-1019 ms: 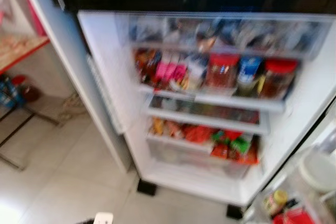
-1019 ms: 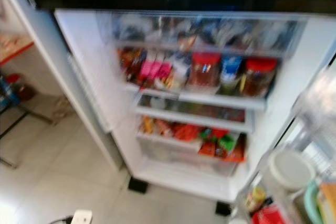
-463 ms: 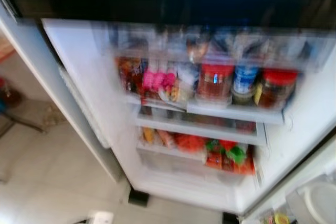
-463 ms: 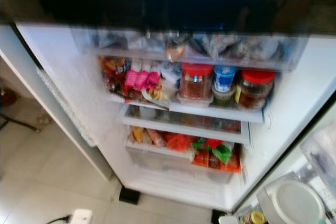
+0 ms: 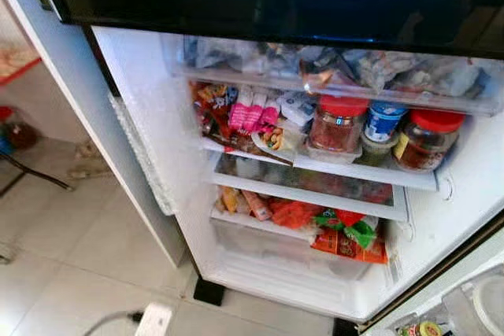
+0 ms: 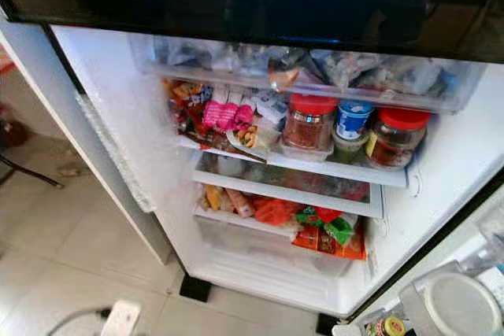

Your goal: Restocking fridge

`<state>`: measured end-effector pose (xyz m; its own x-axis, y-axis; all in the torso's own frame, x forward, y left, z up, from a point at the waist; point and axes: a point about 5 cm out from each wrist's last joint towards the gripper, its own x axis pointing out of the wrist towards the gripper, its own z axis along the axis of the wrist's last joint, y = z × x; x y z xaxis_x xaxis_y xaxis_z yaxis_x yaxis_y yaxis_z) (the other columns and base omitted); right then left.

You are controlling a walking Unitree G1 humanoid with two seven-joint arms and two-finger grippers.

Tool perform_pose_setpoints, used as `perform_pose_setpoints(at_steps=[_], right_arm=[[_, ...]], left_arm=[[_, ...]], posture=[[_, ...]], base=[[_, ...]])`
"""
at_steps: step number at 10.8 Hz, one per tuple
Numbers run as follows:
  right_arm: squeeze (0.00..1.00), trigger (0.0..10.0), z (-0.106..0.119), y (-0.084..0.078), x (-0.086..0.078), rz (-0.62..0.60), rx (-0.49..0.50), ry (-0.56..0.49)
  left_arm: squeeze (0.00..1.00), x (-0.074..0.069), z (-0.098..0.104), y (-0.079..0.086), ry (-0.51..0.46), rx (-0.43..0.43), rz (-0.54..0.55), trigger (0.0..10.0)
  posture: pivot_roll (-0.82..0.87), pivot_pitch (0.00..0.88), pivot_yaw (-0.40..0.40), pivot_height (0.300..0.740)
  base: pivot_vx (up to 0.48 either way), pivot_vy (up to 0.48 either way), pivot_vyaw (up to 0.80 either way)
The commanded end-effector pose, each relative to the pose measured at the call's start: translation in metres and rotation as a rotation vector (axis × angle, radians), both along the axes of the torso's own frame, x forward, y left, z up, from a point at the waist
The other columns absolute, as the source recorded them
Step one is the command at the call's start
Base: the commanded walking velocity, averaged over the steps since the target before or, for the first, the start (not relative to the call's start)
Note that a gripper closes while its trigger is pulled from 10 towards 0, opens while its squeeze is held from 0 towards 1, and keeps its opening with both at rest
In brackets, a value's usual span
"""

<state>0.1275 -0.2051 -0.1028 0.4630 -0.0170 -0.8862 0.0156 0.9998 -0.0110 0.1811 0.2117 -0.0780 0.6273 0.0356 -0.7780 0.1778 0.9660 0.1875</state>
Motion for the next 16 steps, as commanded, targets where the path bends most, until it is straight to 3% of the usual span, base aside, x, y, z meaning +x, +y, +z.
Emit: perform_pose_setpoints(at_steps=[1, 3, 5, 7, 11, 16], right_arm=[[0.0, 10.0, -0.003, 0.003, -0.007, -0.007, 0.009, 0.029], [0.0, 10.0, -0.004, 0.006, -0.007, -0.005, 0.012, 0.034], [0.0, 10.0, -0.004, 0.01, -0.008, -0.017, 0.016, 0.035], [0.0, 10.0, -0.005, 0.014, -0.007, -0.018, 0.028, 0.026], [0.0, 10.0, -0.005, 0.01, -0.011, 0.011, 0.018, 0.039], [0.0, 10.0, -0.005, 0.005, -0.013, 0.082, -0.01, 0.051]], left_arm=[[0.0, -0.002, 0.0, 0.004, 0.008, 0.02, -0.016, 10.0], [0.0, -0.005, -0.002, 0.005, 0.018, 0.033, -0.012, 10.0], [0.0, 0.004, 0.004, -0.003, -0.06, 0.047, -0.088, 10.0], [0.0, 0.015, 0.013, -0.001, -0.163, 0.038, -0.064, 10.0], [0.0, 0.017, 0.014, -0.004, -0.183, 0.037, -0.047, 10.0], [0.0, 0.023, 0.016, -0.014, -0.209, 0.016, -0.064, 10.0]], posture=[[-0.02, 0.067, 0.034, 0.74], [-0.03, 0.067, 0.039, 0.74], [-0.03, 0.068, 0.037, 0.74], [-0.02, 0.069, 0.038, 0.74], [-0.02, 0.063, 0.039, 0.74], [-0.04, 0.034, 0.046, 0.68]], base=[[0.0, 0.0, 0.0], [0.0, 0.0, 0.0], [0.0, 0.0, 0.0], [0.0, 0.0, 0.0], [0.0, 0.0, 0.0], [0.0, 0.0, 0.0]])
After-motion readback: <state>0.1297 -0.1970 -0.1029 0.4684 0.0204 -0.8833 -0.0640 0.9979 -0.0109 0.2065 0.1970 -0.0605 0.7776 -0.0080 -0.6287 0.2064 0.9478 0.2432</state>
